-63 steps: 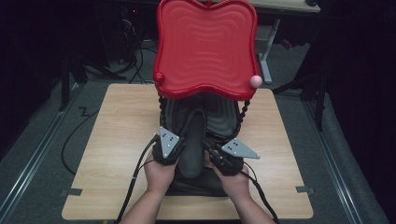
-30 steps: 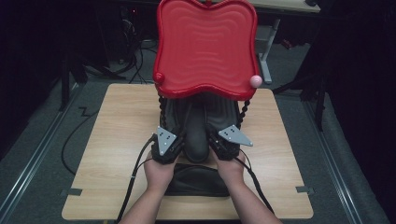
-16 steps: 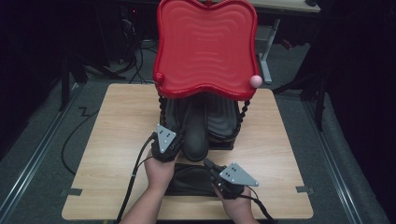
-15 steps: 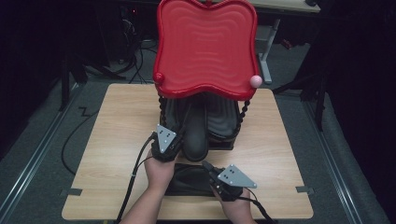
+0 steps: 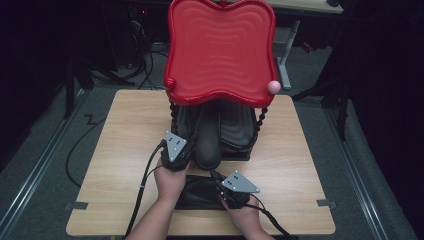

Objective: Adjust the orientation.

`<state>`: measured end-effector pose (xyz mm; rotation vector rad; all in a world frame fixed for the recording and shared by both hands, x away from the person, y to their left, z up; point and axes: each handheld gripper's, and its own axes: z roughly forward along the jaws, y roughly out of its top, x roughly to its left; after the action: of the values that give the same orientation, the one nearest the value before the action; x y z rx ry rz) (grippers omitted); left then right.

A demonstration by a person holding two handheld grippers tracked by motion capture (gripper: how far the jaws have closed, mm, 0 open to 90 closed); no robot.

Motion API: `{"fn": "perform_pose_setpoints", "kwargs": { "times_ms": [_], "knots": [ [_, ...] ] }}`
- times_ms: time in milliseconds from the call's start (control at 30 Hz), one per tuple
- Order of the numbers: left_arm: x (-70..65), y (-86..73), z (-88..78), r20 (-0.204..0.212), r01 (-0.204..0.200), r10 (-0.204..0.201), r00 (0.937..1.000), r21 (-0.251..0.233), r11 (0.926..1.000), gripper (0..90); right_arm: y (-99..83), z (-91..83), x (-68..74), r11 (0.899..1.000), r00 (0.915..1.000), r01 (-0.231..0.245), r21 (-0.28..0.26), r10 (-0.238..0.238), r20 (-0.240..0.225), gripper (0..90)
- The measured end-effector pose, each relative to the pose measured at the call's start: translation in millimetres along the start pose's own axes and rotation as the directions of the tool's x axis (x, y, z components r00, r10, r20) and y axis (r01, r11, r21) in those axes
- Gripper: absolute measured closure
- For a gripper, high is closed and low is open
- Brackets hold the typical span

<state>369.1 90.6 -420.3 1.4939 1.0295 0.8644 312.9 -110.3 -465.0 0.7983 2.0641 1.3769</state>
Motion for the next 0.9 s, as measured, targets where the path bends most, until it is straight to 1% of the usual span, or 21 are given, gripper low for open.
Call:
{"fn": "perform_pose_setpoints", "kwargs": {
  "times_ms": [33, 67, 100, 133, 167, 200, 300, 400, 433, 600, 700, 767, 800, 833, 867, 900],
  "knots": [
    [0.1, -0.1, -0.2, 0.004, 0.000, 0.000, 1.0000, -0.002, 1.0000, 63.5, 1.4, 1.2, -0.6, 1.000, 1.0000, -0.007, -0.004, 0.007, 0.003, 90.0],
    [-0.2, -0.4, -2.6, 0.015, -0.011, 0.011, 0.9998, -0.015, 0.9998, 60.2, 2.5, 2.1, -1.4, 1.000, 0.9999, -0.012, -0.006, 0.012, 0.005, 90.0],
    [-0.8, -0.8, -5.2, 0.017, -0.020, 0.020, 0.9996, -0.026, 0.9995, 56.4, 4.4, 3.6, -2.8, 1.000, 0.9997, -0.024, -0.007, 0.024, 0.006, 90.0],
    [-1.6, -1.6, -9.2, 0.019, -0.028, 0.029, 0.9994, -0.040, 0.9988, 55.5, 5.4, 4.5, -3.7, 0.999, 0.9995, -0.030, -0.013, 0.030, -0.001, 90.0],
    [-1.4, -2.7, -13.0, 0.031, -0.029, 0.031, 0.9991, -0.048, 0.9984, 55.5, 7.0, 5.5, -3.9, 1.000, 0.9996, -0.029, -0.012, 0.029, 0.003, 90.0],
    [-1.0, -3.1, -14.4, 0.034, -0.031, 0.032, 0.9989, -0.043, 0.9986, 55.5, 8.3, 7.3, -3.4, 1.000, 0.9997, -0.024, -0.013, 0.024, 0.004, 90.0],
    [2.0, -4.8, -16.3, 0.027, -0.039, 0.040, 0.9988, -0.028, 0.9988, 56.7, 9.7, 11.9, -2.9, 1.000, 0.9998, -0.019, -0.016, 0.019, 0.008, 90.0],
    [5.5, -6.1, -20.4, 0.040, -0.019, 0.020, 0.9990, -0.031, 0.9993, 56.7, 12.5, 14.6, -3.6, 1.000, 0.9996, -0.015, -0.024, 0.016, 0.024, 90.0],
    [6.0, -6.9, -22.8, 0.045, -0.023, 0.024, 0.9987, -0.029, 0.9993, 56.6, 14.0, 14.9, -4.3, 1.000, 0.9995, -0.006, -0.024, 0.007, 0.030, 90.0],
    [9.2, -15.7, -39.0, 0.063, -0.047, 0.048, 0.9969, -0.024, 0.9986, 56.4, 16.5, 17.2, -8.6, 1.000, 0.9991, -0.003, -0.028, 0.004, 0.043, 90.0],
    [14.0, -24.8, -51.3, 0.061, -0.064, 0.065, 0.9960, -0.017, 0.9978, 56.3, 19.4, 20.1, -10.2, 0.999, 0.9988, -0.001, -0.032, 0.003, 0.048, 90.0],
    [18.3, -30.9, -58.7, 0.050, -0.080, 0.081, 0.9954, -0.024, 0.9965, 56.3, 21.5, 22.5, -10.8, 0.999, 0.9987, -0.003, -0.035, 0.005, 0.050, 90.0],
    [21.0, -33.3, -61.5, 0.038, -0.106, 0.107, 0.9936, -0.021, 0.9941, 56.3, 22.5, 24.0, -10.9, 0.999, 0.9985, -0.006, -0.038, 0.008, 0.054, 90.0],
    [22.8, -34.2, -62.8, 0.030, -0.120, 0.120, 0.9923, -0.014, 0.9927, 56.0, 24.0, 25.9, -11.2, 0.999, 0.9983, -0.007, -0.040, 0.010, 0.058, 90.0],
    [25.5, -35.2, -64.7, 0.021, -0.123, 0.123, 0.9922, -0.008, 0.9924, 55.6, 24.9, 27.3, -11.4, 0.999, 0.9981, -0.010, -0.045, 0.012, 0.060, 90.0],
    [28.7, -36.4, -66.9, 0.020, -0.108, 0.109, 0.9939, -0.009, 0.9941, 55.6, 26.2, 29.2, -11.6, 0.999, 0.9978, -0.011, -0.049, 0.014, 0.065, 90.0]
  ]
}}
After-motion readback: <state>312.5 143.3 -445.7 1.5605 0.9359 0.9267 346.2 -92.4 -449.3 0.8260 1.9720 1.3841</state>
